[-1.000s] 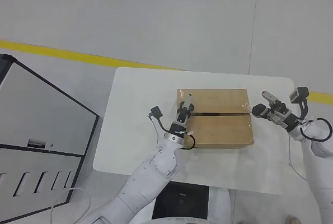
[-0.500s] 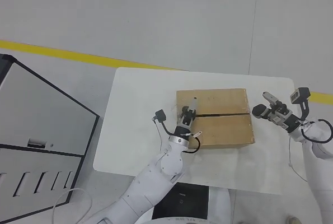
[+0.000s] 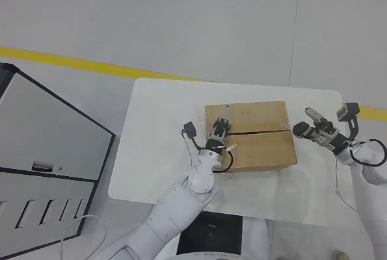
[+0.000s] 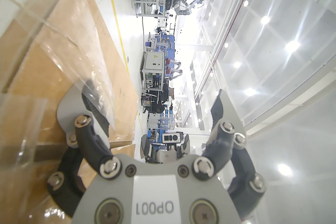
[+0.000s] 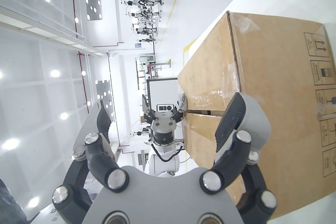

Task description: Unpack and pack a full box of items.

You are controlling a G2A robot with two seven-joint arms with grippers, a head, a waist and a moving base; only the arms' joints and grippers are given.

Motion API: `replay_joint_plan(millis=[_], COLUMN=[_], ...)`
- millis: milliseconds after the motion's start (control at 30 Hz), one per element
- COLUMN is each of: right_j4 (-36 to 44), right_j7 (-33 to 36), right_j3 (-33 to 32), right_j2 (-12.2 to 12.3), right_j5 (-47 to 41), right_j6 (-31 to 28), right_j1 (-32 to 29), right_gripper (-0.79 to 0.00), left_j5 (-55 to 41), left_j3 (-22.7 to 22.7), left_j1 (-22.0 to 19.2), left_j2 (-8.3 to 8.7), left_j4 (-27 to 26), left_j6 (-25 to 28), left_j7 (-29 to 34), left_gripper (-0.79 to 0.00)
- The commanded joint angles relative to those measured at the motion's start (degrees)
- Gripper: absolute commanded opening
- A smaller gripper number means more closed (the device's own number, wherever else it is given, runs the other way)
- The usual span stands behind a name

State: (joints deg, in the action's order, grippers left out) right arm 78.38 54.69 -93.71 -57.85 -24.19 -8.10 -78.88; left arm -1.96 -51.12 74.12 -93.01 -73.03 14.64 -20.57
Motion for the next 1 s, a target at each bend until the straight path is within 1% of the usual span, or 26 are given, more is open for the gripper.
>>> replay_joint_plan(millis=[0, 167, 400, 767, 967], right_j4=[0.0, -0.3, -0.4, -0.6, -0.5], right_j7=[0.0, -0.4, -0.4, -0.9, -1.3], right_j3=[0.0, 0.0, 0.0, -0.8, -0.6], right_j2=[0.0, 0.1, 0.1, 0.4, 0.3], right_j5=[0.0, -0.2, -0.5, -1.0, -1.5], right_j6=[0.0, -0.1, -0.3, -0.1, -0.1], right_j1=[0.0, -0.2, -0.2, -1.1, -1.4], right_gripper=[0.000, 0.000, 0.000, 0.000, 0.000], left_j5=[-0.3, -0.7, -0.8, -1.3, -1.4], left_j3=[0.3, 1.2, 2.5, 4.9, 6.6], left_j1=[-0.2, -0.6, -1.4, -4.8, -5.9], left_j2=[-0.22, -0.75, -1.63, -3.56, -4.70], left_j4=[0.5, 1.1, 2.2, 6.6, 8.8], left_j6=[0.7, 2.8, 3.9, 5.3, 5.8], left_j7=[0.5, 2.0, 2.6, 3.3, 3.7], left_gripper=[0.000, 0.000, 0.000, 0.000, 0.000])
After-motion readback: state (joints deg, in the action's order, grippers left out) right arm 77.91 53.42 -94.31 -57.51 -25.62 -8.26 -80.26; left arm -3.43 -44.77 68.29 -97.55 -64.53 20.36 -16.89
